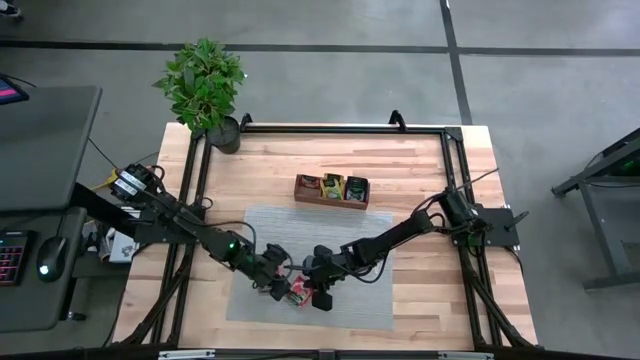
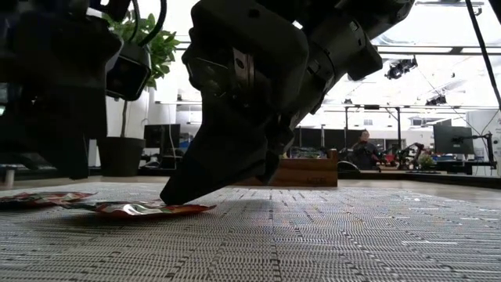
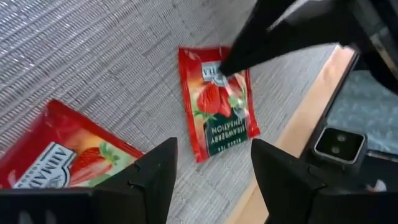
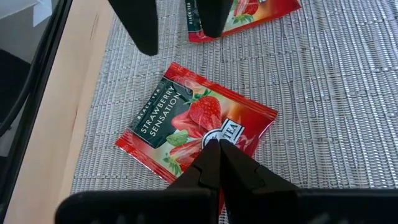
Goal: Pick & Place Tea
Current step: Put the red tea bag into the left section of the wooden organizer
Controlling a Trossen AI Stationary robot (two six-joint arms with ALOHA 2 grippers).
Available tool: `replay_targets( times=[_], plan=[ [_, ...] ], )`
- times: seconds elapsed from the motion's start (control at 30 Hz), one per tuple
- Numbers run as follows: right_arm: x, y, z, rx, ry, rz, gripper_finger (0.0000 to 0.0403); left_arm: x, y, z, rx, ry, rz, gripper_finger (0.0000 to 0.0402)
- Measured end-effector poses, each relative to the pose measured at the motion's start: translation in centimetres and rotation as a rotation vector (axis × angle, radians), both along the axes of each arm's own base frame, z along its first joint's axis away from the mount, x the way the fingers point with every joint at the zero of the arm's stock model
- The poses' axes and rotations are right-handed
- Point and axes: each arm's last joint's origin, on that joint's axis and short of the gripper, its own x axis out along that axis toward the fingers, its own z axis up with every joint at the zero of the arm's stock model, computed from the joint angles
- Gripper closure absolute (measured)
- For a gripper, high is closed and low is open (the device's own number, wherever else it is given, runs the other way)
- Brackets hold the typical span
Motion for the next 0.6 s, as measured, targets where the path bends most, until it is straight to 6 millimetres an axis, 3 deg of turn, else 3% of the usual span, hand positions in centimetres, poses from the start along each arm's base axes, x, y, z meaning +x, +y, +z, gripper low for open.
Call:
replay_targets(
  times=[0.23, 0.6],
  plan=[
    [0.0, 0.0, 0.0, -0.007, -0.002, 0.004, 0.0403, 0.2, -0.4, -1.6, -0.023, 0.073, -0.03, 0.0199],
    [0.0, 0.0, 0.0, -0.02, 0.001, 0.018, 0.0403, 1.6, -1.5, -3.1, -0.12, 0.005, -0.073, 0.0199]
  ],
)
